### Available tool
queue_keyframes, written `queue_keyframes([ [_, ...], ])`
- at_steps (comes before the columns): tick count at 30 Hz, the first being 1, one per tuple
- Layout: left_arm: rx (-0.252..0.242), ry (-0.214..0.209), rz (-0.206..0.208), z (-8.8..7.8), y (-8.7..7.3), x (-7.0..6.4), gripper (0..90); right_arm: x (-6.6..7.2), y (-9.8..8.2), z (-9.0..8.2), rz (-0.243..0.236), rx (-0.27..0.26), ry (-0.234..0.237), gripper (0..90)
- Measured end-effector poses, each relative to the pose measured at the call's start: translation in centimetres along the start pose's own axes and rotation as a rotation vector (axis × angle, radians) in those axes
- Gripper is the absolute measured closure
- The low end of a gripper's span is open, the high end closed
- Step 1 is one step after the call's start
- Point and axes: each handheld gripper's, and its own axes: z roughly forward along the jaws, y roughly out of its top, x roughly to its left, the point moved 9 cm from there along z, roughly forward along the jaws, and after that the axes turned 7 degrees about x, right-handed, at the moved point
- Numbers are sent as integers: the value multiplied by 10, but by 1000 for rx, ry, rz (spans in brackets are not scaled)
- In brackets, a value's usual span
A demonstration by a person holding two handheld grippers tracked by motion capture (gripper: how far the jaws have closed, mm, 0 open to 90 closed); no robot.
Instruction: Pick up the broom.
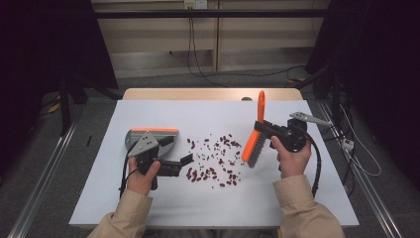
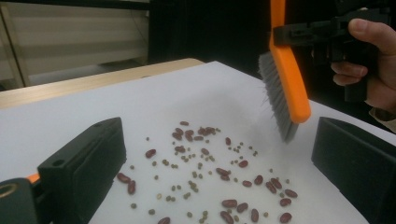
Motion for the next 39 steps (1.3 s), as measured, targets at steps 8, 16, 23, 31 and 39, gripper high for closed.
queue_keyframes([
  [8, 11, -31, 18, 17, 2, -7, 41, 13, 3, 15, -29, 18, 14, 711],
  [16, 23, -72, 4, 32, 4, -16, 64, 35, 8, 30, -55, 19, 48, 711],
  [23, 67, -111, -19, 53, 1, -27, 156, 55, 11, 47, -81, 23, 78, 711],
  [31, 133, -122, -21, 72, -7, -36, 286, 73, 9, 61, -112, 37, 93, 711],
  [39, 158, -118, -36, 78, -11, -35, 445, 77, 8, 66, -129, 41, 88, 710],
])
